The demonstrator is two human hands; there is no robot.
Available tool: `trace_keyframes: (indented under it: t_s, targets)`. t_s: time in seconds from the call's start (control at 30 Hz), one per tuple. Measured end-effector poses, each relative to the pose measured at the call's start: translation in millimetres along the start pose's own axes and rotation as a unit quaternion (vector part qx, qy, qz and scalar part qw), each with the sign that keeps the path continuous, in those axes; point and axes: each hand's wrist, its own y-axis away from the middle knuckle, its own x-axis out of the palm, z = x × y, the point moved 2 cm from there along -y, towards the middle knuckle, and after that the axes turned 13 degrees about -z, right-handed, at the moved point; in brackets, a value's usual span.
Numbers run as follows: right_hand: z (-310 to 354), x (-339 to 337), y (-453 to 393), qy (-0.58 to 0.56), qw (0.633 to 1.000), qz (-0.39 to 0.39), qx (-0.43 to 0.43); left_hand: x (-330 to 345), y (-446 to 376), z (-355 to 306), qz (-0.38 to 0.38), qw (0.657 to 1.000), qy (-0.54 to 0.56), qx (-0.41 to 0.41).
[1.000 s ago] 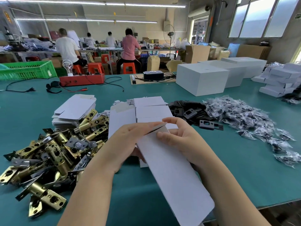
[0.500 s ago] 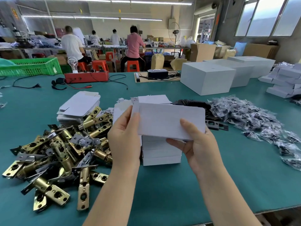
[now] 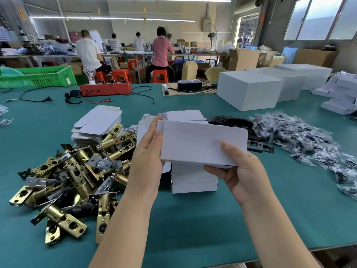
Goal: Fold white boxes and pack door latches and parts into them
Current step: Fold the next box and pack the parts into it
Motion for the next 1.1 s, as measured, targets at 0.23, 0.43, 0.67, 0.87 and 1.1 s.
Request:
trace_keyframes:
  t_s: [0.23,0.43,0.67,0.87,1.1]
  targets:
    - [4,4,7,0.012,1.0,-0.003,-0.025,-2,5,7,0.038,0.999,0.002,0.023]
    - [8,9,11,0.042,0.998,0.009,-0.034,-5,11,15,0.036,0.998,-0.042,0.018]
    - [20,5,17,0.089,0.975,0.176,-0.103,-23,18,11,-0.116,0.984,0.002,-0.138]
    - [17,7,31,0.203,0.906,0.155,-0.337,-47,12,2,-0.011,0.963,-0.226,-0.148]
    - [25,21,35,0.284,0.885,0.142,-0.339,-33,18,10,0.171,0.877,-0.374,-0.25]
